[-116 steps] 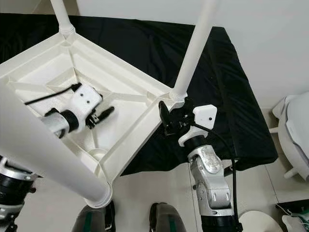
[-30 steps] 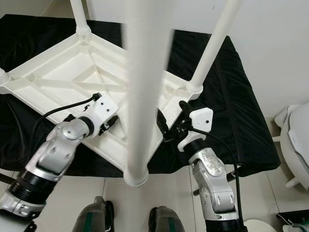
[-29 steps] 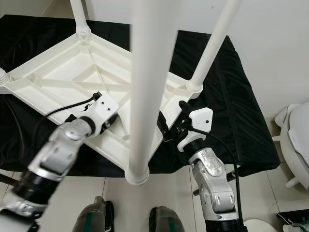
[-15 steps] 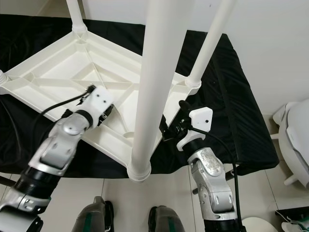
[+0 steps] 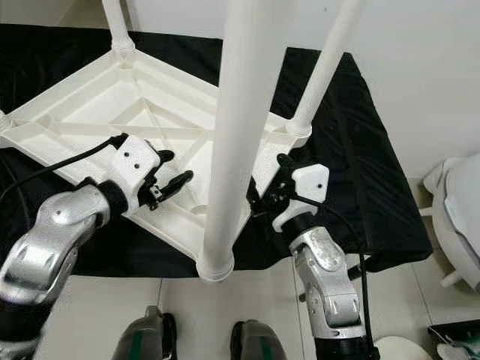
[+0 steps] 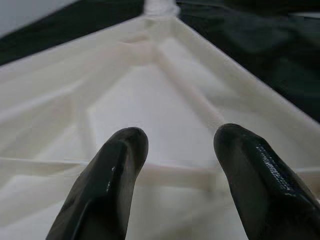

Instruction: Building children table

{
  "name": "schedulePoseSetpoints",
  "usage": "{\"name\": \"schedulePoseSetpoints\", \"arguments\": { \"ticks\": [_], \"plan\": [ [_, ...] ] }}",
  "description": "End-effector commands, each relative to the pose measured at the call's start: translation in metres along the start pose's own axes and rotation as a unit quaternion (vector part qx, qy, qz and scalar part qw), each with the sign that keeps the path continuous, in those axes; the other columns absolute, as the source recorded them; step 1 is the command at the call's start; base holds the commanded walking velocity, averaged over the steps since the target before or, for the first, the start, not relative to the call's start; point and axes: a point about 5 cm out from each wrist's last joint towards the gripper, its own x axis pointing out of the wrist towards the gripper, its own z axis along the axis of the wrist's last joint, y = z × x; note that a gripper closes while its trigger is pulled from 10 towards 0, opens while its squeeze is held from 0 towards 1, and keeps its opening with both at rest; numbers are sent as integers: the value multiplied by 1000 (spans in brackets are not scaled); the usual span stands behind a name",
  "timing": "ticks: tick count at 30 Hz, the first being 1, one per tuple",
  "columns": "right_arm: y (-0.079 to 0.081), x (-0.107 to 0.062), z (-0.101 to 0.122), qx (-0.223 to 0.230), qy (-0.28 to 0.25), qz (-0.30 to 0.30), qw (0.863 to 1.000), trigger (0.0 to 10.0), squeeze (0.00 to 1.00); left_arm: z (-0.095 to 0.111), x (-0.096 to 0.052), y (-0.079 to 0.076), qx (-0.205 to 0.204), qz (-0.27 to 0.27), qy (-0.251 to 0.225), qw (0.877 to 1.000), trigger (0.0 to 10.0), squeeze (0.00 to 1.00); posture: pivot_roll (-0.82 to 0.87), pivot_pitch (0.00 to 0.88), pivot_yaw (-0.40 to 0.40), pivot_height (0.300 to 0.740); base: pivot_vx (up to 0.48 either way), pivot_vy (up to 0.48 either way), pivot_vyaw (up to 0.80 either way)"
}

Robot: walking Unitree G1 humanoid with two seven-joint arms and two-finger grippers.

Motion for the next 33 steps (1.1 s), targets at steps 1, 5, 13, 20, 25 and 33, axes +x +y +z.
{"name": "schedulePoseSetpoints", "arguments": {
  "ticks": [1,5,13,20,25,33],
  "plan": [
    [-3,-3,-3,1,7,-5,1000,10000,0,1,0,-7,11,-39,-2,999,10000,0,-55,78,-53,740,0,0,0],
    [-7,-5,-4,-4,12,-10,1000,10000,0,-6,-10,-11,16,-85,15,996,10000,0,-56,79,-55,740,0,0,0],
    [-6,-4,-3,-4,11,-9,1000,10000,0,-19,-15,0,51,-79,59,994,10000,0,-53,86,-57,740,0,0,0],
    [-7,-3,-2,-6,7,-10,1000,10000,0,-29,-12,11,97,-61,91,989,10000,0,-59,87,-56,740,0,0,0],
    [-7,-3,-2,-5,7,-11,1000,10000,0,-29,-9,13,105,-56,88,989,10000,0,-59,87,-54,740,0,0,0],
    [-7,-3,-1,-5,6,-13,1000,10000,0,-25,6,18,123,-64,80,987,10000,0,-72,90,-47,740,0,0,0]
  ]
}}
